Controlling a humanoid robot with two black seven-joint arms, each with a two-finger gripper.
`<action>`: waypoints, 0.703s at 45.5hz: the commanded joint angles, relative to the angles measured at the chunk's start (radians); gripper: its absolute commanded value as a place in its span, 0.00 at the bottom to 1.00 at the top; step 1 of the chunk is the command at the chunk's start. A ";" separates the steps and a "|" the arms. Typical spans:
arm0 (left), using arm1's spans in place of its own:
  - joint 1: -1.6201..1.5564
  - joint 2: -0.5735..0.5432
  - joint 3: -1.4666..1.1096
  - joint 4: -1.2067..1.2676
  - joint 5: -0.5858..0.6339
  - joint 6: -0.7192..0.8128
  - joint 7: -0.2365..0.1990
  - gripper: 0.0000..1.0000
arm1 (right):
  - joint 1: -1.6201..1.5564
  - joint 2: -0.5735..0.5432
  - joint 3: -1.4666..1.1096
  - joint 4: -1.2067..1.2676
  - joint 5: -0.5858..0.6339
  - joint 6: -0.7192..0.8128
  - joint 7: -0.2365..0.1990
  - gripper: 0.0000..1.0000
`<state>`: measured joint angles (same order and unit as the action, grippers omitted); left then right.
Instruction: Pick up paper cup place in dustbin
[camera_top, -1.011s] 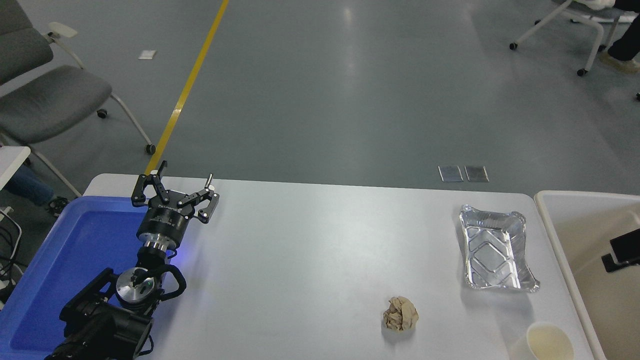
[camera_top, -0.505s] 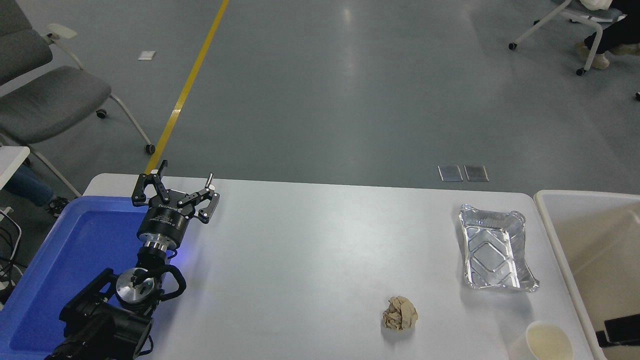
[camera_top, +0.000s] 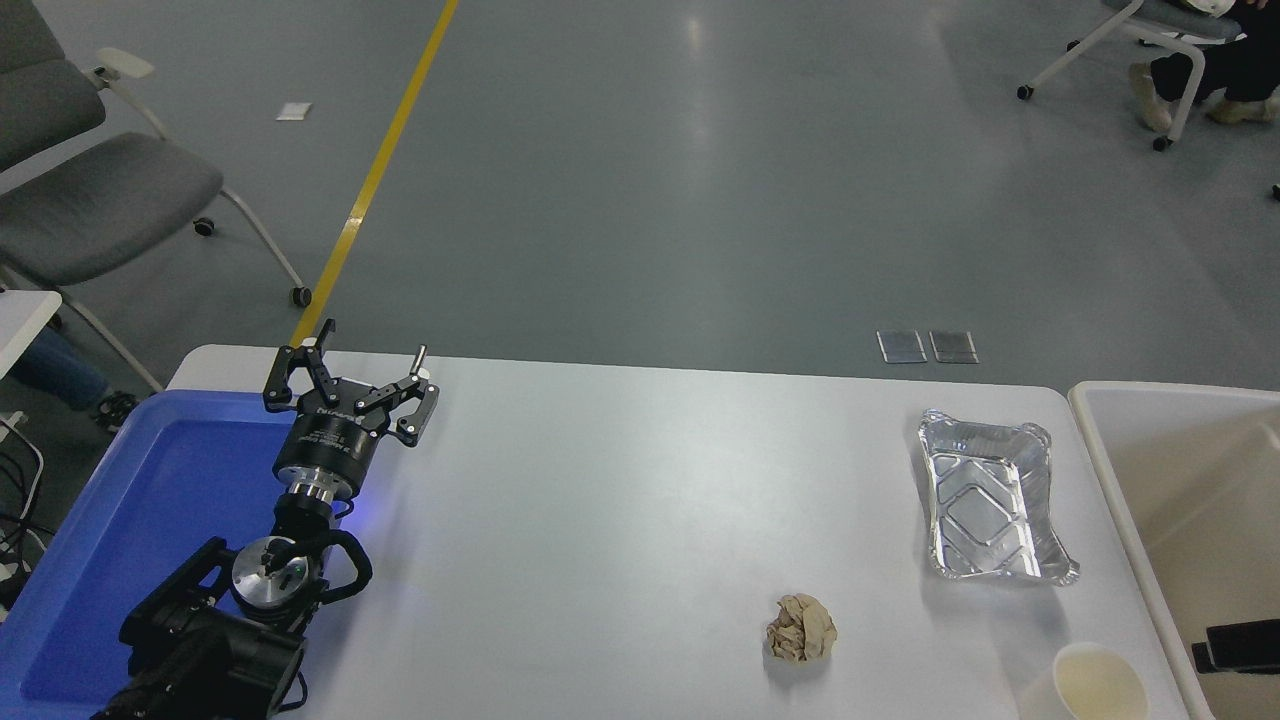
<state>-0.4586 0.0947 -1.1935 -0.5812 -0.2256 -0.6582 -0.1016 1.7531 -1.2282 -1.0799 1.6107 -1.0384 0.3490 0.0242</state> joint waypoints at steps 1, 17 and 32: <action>0.000 0.000 0.000 0.000 0.002 -0.001 0.002 0.99 | -0.219 0.133 0.158 -0.052 0.044 -0.053 0.005 1.00; 0.000 0.000 0.000 0.000 0.000 -0.001 0.002 0.99 | -0.300 0.167 0.175 -0.086 0.054 -0.094 0.008 1.00; 0.000 0.000 0.000 0.000 0.000 -0.001 0.002 0.99 | -0.409 0.204 0.227 -0.150 0.041 -0.113 0.008 1.00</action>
<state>-0.4587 0.0948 -1.1935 -0.5813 -0.2254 -0.6595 -0.0999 1.4174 -1.0510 -0.8836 1.5056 -0.9924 0.2564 0.0320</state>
